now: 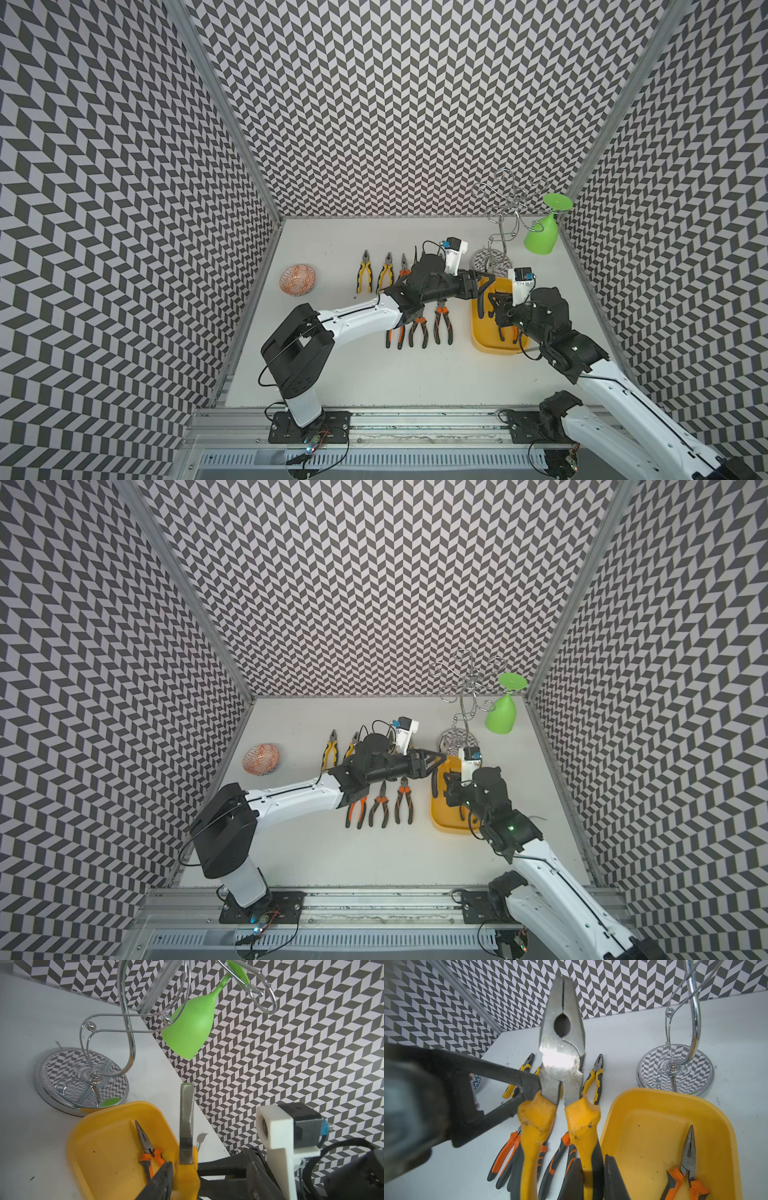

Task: Take the pliers out of the storage box
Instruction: Pick up the pliers from the storage box.

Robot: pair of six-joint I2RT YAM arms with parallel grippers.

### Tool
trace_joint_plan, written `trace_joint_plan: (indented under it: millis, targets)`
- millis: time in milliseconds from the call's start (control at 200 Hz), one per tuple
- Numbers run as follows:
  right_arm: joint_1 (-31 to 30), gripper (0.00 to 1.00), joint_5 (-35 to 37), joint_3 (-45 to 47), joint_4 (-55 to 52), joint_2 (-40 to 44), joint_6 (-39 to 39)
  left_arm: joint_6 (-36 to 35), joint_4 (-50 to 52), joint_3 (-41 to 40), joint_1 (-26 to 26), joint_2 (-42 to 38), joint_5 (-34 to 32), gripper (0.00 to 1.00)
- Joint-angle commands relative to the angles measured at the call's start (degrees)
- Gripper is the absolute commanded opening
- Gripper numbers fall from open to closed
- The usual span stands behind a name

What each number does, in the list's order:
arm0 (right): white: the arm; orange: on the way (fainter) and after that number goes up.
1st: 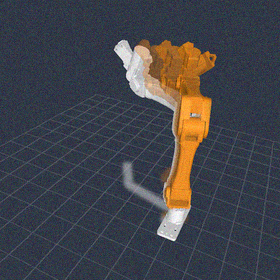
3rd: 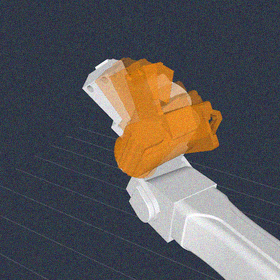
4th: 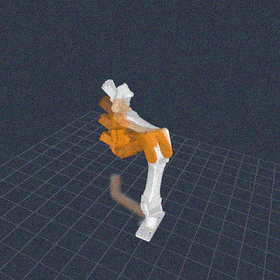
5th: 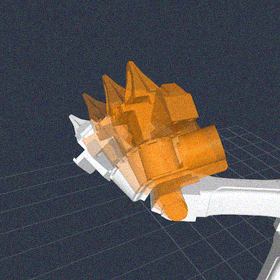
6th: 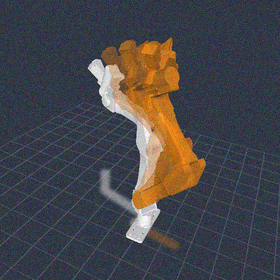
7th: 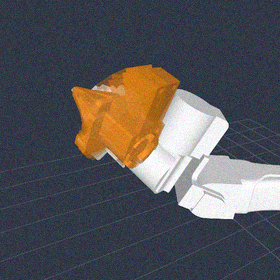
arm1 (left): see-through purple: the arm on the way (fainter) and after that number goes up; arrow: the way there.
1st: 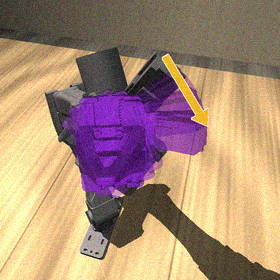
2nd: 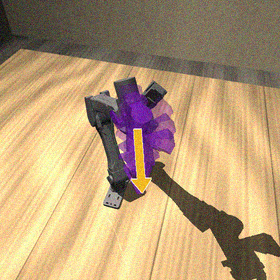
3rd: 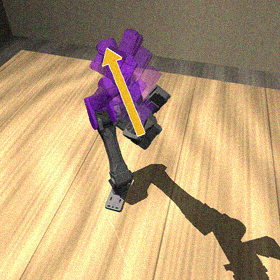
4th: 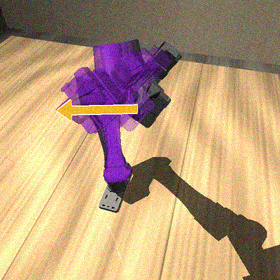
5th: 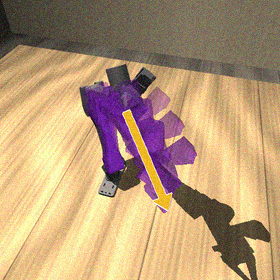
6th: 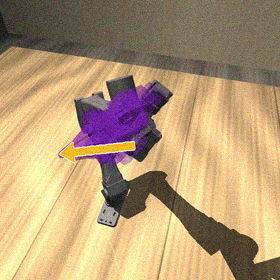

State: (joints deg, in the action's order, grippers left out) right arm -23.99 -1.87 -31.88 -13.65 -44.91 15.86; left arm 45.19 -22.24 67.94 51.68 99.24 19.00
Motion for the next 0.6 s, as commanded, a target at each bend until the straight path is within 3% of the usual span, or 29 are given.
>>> trace_joint_plan:
  millis: [0, 270, 596]
  targets:
    - [-0.4, 0.00, -0.3, -2.7, 7.5, 1.3, -0.5, 0.3, 1.5, 1.9, 0.5, 1.2, 1.7, 0.53]
    - [-0.4, 0.00, -0.9, -2.6, 7.7, 0.9, -1.5, 0.6, 2.8, 4.4, 0.9, 3.8, 3.5, 0.53]
    - [-0.4, 0.00, -1.4, -2.7, 7.7, 1.4, -2.8, 0.8, 2.3, 5.3, 0.9, 5.0, 4.4, 0.24]
